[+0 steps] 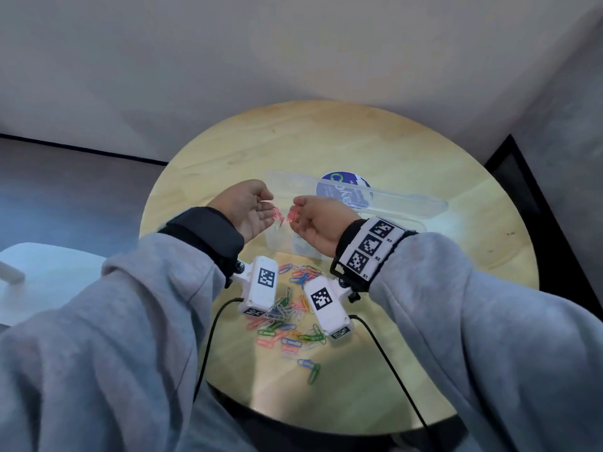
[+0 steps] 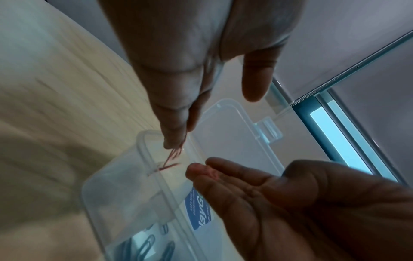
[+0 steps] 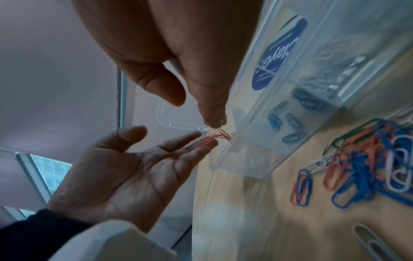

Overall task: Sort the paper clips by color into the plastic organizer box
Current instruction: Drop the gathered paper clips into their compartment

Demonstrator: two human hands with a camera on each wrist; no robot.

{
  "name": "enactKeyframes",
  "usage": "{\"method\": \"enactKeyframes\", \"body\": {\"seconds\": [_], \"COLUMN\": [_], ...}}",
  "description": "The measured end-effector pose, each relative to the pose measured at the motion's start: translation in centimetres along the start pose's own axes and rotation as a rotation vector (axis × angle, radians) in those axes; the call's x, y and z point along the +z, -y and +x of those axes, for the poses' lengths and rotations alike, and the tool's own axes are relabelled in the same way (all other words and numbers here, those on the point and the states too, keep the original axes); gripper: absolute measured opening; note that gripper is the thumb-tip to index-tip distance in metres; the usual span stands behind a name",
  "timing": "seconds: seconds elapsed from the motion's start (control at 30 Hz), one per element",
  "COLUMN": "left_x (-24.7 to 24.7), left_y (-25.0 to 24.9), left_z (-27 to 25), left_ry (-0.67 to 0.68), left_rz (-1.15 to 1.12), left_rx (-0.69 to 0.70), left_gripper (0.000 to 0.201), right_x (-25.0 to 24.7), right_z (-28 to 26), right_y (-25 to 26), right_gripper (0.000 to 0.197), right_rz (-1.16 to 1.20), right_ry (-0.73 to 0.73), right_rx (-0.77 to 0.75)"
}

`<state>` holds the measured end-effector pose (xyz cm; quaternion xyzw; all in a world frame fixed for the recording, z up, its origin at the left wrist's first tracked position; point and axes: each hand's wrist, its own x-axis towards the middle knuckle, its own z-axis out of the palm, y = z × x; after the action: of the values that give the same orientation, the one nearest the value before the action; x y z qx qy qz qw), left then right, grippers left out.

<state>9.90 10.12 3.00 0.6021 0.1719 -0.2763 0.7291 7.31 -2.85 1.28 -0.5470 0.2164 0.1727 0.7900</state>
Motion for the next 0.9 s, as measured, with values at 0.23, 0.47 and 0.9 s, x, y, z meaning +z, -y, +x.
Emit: {"method": "enactKeyframes", "body": {"seconds": [0.23,0.47,0.9], "left_x": [0.0,1.3,1.7], "left_y": [1.0,2.6,8.7], "left_z": [-0.1,-2.2,-3.9], "left_ry": [-0.015,0.059,0.005], "left_rz": [0.11,0.727,1.721], "left_rx": [0.08,0.079,-0.04], "left_gripper": [0.019,0.019,0.014], "right_x": [-0.7,-4.3,-7.6], "right_z": [0.0,-3.4,-7.4], "right_y": [-0.2,0.6,-6.1], "right_gripper": [0.047,0.026,0.026], "right_rz": [-0.109,-0.612,-1.587], "right_ry": [0.065,0.11,0.139], "right_rx": [-0.062,-0.213,-0.09]}}
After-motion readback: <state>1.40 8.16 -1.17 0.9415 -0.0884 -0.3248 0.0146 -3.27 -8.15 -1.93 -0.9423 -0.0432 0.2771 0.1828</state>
